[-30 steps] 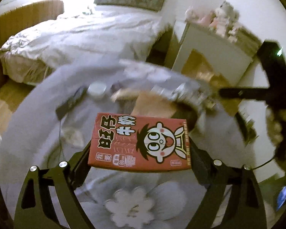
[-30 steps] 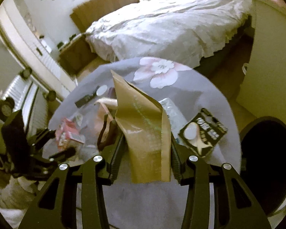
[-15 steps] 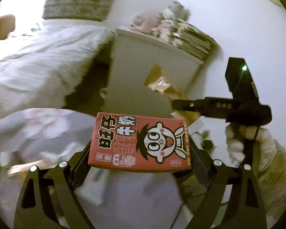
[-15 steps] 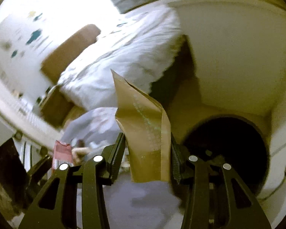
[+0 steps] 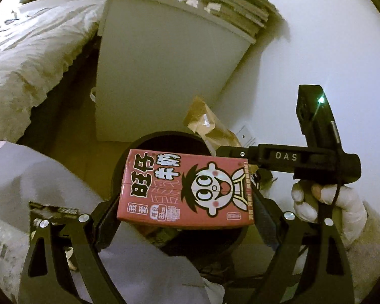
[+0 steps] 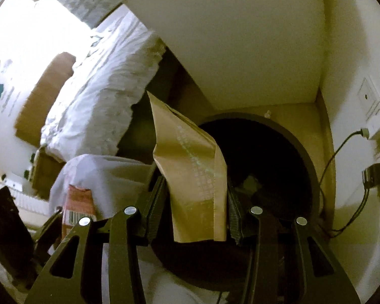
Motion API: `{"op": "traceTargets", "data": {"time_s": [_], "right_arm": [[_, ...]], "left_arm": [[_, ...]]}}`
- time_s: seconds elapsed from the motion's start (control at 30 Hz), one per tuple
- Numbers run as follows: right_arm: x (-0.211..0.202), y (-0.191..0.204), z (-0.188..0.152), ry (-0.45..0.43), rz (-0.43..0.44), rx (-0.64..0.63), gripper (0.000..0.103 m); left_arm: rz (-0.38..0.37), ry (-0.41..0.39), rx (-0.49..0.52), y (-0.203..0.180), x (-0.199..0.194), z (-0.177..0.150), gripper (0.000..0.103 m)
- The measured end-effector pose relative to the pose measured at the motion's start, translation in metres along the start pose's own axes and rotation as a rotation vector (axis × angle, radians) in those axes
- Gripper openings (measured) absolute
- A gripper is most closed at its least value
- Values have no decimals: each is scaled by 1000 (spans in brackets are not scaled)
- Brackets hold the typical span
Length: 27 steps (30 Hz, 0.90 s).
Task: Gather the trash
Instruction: 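Carry both items over the black bin and open both tools, then move both open tools back over the table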
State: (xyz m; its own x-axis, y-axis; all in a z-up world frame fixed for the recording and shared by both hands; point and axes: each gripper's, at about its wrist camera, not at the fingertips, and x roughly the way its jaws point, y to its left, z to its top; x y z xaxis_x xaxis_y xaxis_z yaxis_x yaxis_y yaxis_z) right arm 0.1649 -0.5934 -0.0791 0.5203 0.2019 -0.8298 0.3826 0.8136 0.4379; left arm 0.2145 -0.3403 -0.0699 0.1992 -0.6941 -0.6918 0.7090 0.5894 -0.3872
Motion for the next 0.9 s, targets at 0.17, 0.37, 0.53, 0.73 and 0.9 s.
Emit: {"op": "traceTargets", "data": {"time_s": [0.17,0.37,0.53,0.73,0.9], "right_arm": [[6,-9,2,2,-11,16,44],[2,-17,0,4,-27,51,53],[-4,-19,-4,-2,-35,68,62],[-13,9,-8,-8,-11,19,62],[-20,55,-18,1,15,-89,62]], "left_arm": [[9,27,15,-5,9,0,88],[31,58,53,-15,21,8,90],[44,55,57,-19,13,9,95],[46,3,52,-19,-23,0,95],[72,-82,27,-5,-75,-15,95]]}}
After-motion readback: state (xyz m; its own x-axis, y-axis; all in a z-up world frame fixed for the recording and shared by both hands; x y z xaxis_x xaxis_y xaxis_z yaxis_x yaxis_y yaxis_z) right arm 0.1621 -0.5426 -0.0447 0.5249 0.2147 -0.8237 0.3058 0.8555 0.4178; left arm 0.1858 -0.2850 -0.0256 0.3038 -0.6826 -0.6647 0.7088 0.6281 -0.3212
